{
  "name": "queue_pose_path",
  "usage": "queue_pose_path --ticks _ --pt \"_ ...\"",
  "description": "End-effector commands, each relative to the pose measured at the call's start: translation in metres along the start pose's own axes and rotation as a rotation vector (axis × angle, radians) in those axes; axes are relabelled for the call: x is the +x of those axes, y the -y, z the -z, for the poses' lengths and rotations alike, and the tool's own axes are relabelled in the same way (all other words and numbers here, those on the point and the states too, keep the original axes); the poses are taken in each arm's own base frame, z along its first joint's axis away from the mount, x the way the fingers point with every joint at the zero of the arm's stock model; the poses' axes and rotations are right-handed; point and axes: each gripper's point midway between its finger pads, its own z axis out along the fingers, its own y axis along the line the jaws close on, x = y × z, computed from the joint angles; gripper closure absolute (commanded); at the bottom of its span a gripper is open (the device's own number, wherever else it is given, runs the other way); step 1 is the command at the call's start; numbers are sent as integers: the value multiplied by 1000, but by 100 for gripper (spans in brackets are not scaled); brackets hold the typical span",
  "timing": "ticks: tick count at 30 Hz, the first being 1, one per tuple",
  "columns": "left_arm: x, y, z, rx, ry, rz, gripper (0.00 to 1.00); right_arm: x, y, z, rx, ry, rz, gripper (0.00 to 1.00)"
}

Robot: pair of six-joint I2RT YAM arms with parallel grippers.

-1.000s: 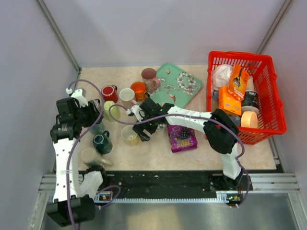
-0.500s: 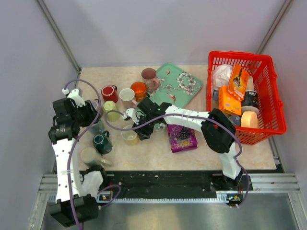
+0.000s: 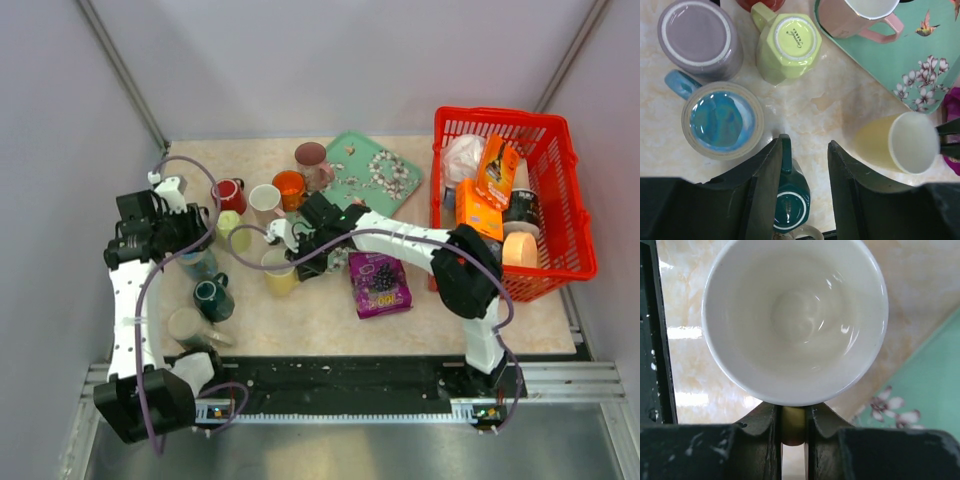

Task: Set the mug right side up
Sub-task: Pick up the cup at the center of the board, then place the cup on the tray.

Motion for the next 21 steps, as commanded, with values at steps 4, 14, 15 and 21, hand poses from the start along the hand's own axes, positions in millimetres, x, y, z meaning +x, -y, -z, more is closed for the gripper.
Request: queue_pose_path --ticks 4,14,15,21 --pt "-40 13 13 73 47 -210 53 -88 18 142 108 352 228 100" --pt "-67 72 5 304 175 -308 53 -74 170 234 556 376 -119 100" --pt "-65 77 0 314 180 -316 53 -78 183 240 594 386 -139 100" --pt "-56 85 -13 372 155 -325 53 -66 245 255 729 369 -185 100"
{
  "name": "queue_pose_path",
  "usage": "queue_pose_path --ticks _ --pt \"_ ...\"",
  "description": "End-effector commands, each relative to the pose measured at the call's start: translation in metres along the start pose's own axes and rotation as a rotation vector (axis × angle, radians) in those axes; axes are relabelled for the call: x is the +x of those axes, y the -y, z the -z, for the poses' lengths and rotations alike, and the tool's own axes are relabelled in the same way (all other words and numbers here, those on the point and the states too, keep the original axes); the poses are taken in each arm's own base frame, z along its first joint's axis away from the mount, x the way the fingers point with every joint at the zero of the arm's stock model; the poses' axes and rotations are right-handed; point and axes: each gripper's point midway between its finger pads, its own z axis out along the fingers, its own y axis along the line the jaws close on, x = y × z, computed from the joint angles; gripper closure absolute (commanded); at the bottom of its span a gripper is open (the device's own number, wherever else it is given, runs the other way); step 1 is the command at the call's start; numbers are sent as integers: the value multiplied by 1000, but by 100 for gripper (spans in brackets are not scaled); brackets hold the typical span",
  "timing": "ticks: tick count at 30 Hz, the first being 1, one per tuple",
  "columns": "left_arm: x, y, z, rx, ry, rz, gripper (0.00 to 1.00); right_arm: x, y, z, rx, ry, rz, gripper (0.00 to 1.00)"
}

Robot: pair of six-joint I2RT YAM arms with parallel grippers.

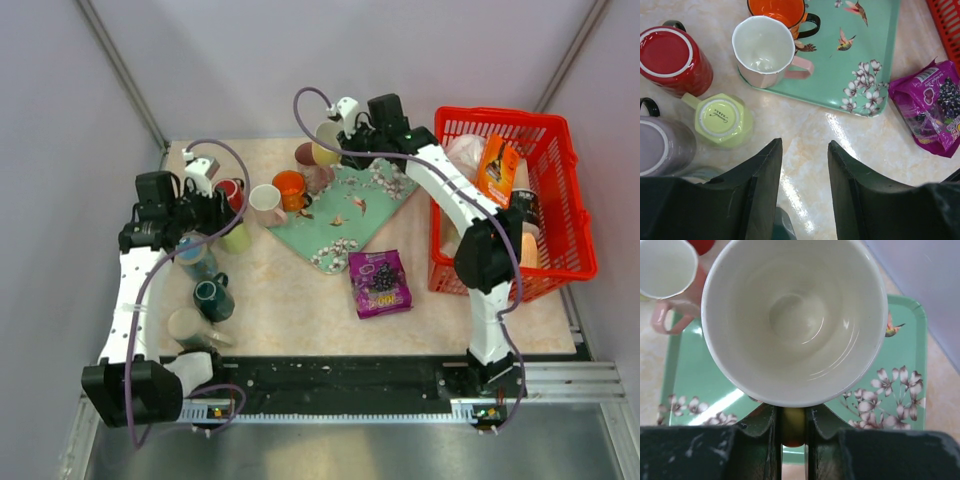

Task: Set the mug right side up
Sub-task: Place the cup on the tray.

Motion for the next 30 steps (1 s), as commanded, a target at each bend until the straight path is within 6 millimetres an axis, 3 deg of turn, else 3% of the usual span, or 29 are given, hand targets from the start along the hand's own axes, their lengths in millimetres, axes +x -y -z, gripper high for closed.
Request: queue_pose_path --ticks 1,7,12,25,30 --pt "-14 4 -3 44 36 -70 53 -37 49 2 142 101 -18 100" --pt "-10 4 7 16 4 -113 53 -15 91 -30 261 56 -30 100" --pt "5 7 10 23 -14 -97 53 3 113 -52 331 29 -94 100" --pt "12 5 7 35 -18 -62 53 47 111 -106 283 -37 -154 100" --pt "12 4 7 34 -17 -60 53 57 110 -111 299 -57 -195 100"
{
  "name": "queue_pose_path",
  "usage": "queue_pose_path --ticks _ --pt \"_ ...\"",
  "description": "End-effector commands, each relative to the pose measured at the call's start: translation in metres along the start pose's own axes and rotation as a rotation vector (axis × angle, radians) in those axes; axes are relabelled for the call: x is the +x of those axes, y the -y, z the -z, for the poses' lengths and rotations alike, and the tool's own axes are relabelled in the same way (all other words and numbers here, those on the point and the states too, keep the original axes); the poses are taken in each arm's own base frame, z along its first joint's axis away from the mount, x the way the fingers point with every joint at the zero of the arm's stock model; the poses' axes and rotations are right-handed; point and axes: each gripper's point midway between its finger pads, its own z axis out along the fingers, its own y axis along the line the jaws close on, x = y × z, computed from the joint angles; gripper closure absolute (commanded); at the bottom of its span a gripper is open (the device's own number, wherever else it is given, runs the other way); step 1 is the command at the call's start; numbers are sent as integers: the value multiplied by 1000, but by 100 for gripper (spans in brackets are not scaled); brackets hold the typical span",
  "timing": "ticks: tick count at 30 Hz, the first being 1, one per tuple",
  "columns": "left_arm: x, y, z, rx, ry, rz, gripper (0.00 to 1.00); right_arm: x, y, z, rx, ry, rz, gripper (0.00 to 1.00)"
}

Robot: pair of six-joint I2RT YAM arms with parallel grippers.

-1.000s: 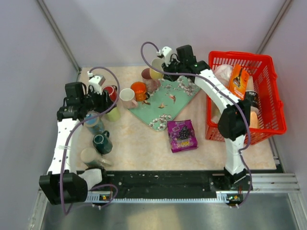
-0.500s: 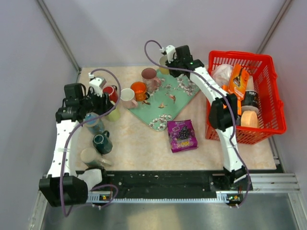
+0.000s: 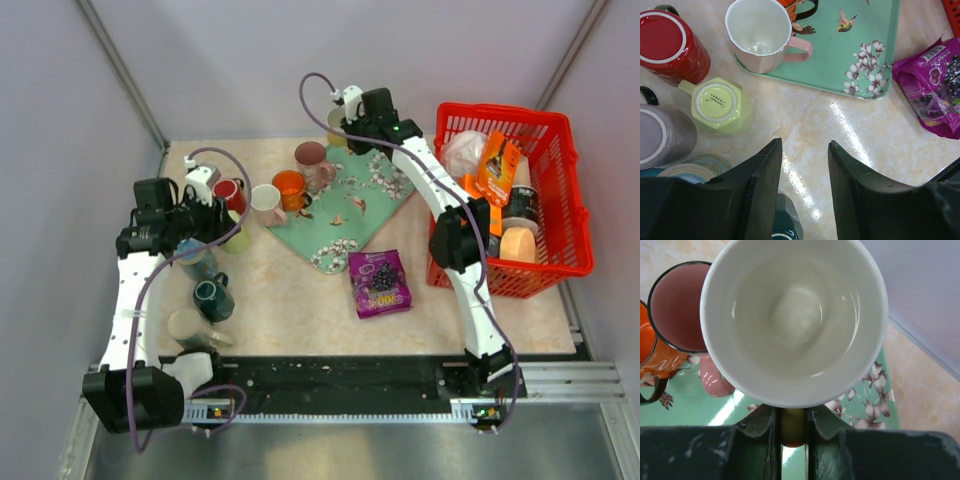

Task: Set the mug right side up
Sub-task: Place the cup on the tray.

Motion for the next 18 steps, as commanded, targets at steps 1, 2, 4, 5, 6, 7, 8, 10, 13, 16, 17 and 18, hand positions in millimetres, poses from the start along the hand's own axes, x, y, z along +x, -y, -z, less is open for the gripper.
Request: queue_pose_path --ticks 1,2,4,5,6,7,8,10,13,16,17,18 --pt "-9 2 1 15 39 -24 52 16 6 -48 33 21 -49 100" --pt "-8 2 1 17 38 -21 52 13 5 -46 43 22 -57 100" --pt "-10 3 1 21 43 -21 52 -3 -1 -38 39 54 -71 100" --pt "-9 3 2 19 42 -23 53 -12 -2 -31 46 71 -83 100" --pt "-9 3 2 19 42 -21 52 -19 -5 -25 50 83 -100 100" --pt "-8 3 2 19 41 -22 52 -26 -9 -19 47 96 -111 100" --pt "-7 4 1 21 41 -20 53 -35 -11 -10 65 110 -121 100" --pt "-5 4 1 23 42 -14 52 -49 -12 5 107 132 -152 100" --pt "-4 7 1 34 49 -7 53 -80 -18 39 141 193 -199 100" --pt "-3 8 0 36 58 -3 53 -102 -29 69 148 241 -223 100" --pt "-3 9 0 40 59 -2 52 -107 -32 76 142 253 -231 100" --pt "-3 9 1 39 60 0 52 -110 -37 83 128 255 -234 100"
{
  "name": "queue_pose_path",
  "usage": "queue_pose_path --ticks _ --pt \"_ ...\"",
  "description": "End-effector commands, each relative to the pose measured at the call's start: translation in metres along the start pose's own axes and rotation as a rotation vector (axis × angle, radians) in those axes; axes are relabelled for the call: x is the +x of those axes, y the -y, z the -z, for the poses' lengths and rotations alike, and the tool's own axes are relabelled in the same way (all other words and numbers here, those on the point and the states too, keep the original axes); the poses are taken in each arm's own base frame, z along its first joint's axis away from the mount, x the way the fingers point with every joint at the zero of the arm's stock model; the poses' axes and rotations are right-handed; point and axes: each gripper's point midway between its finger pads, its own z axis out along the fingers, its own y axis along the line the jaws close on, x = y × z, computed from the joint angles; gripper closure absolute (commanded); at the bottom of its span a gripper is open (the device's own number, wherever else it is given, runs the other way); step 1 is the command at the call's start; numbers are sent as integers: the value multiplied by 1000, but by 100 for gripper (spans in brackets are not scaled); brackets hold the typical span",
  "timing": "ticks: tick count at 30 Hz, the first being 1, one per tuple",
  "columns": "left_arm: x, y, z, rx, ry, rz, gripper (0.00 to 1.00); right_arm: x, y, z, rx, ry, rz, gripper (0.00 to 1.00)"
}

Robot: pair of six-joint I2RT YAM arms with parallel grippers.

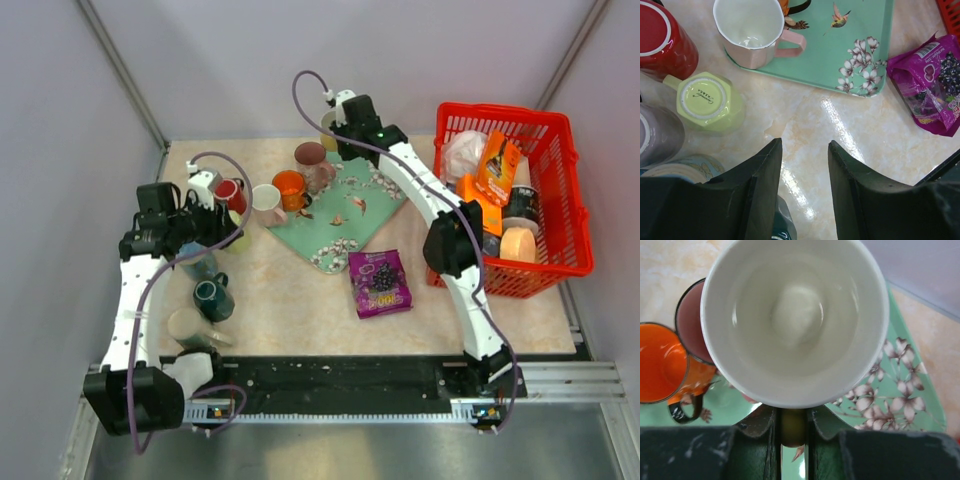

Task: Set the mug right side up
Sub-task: Place the cup on the tray.

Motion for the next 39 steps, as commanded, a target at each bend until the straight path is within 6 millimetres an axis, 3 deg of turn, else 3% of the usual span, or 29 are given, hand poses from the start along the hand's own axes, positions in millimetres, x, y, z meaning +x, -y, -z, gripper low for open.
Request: queue_pose_path --ticks 1,4,9,10,18,25,31,34,39 --pt "-12 7 5 19 68 -26 52 -94 -25 86 -27 250 -68 100" --pt "-10 9 7 19 71 -22 53 -83 -33 105 -83 216 -28 100" --pt "-6 13 7 29 69 -5 52 -42 -31 128 -92 157 90 100" --pt "-5 12 6 32 65 -1 53 -26 -34 126 -104 125 103 100" --pt "-9 13 4 47 73 25 53 25 -78 132 -163 20 133 100" --pt "-8 16 2 58 72 31 52 61 -81 120 -57 -89 -42 100" --pt "-3 16 5 47 71 11 52 71 -78 103 -59 -111 38 100" --pt "1 21 6 69 63 -15 53 68 -65 89 -39 -106 50 100" --pt "7 45 0 173 23 -184 50 54 -39 73 7 -87 34 100"
